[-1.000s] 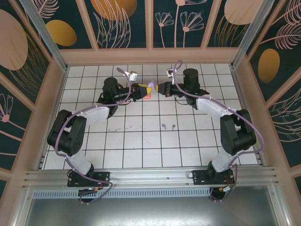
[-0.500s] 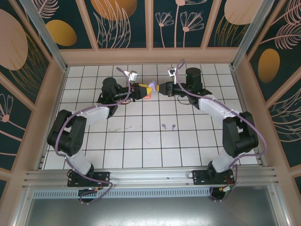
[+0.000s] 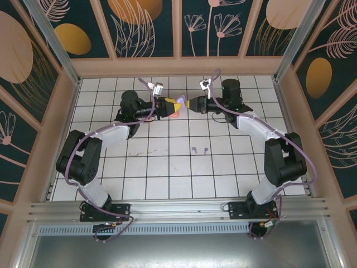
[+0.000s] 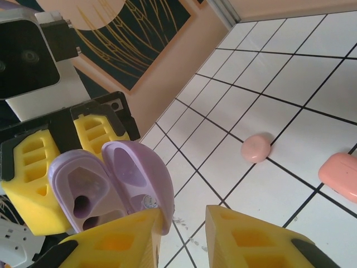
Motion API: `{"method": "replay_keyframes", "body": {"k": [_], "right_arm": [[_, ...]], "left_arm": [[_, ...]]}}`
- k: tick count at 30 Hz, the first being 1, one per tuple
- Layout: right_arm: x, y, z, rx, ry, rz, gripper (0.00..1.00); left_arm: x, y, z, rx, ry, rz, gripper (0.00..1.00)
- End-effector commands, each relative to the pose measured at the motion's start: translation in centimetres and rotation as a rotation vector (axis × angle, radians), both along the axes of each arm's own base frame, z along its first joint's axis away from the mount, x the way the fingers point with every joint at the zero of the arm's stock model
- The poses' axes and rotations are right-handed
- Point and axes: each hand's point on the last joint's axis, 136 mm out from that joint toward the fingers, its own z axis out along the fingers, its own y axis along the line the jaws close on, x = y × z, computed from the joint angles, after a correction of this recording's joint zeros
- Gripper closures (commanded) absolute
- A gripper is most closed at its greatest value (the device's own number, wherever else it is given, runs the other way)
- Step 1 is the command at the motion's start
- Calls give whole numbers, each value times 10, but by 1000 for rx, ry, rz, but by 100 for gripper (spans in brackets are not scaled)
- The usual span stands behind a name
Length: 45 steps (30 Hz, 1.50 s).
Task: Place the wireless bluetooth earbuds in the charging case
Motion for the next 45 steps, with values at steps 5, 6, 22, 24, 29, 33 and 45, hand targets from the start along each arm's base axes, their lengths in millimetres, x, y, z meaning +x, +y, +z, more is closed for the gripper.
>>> {"method": "replay_keyframes", "body": {"k": [5, 6, 22, 24, 29, 33, 45], "right_arm": [[-17, 3, 38, 19, -119, 76, 72], [-17, 0, 38, 13, -125, 62, 72], [-18, -32, 37, -6, -111, -45, 71], [-21, -27, 35, -11, -107, -26, 71], [-28, -20, 25, -22, -91, 7, 71], [-29, -18, 20, -30, -82, 7, 71], [-23, -8, 14, -33, -66, 16, 74]], "left_arm": [[-26, -11, 26, -22, -88, -136, 100], [-25, -12, 26, -20, -88, -136, 100], [-14, -17, 19, -13, -68, -133, 100], [-13, -17, 20, -14, -68, -131, 100], [-12, -17, 19, -12, -67, -128, 100], [-11, -17, 20, -13, -68, -127, 100], [-12, -18, 25, -19, -76, -129, 100]]}}
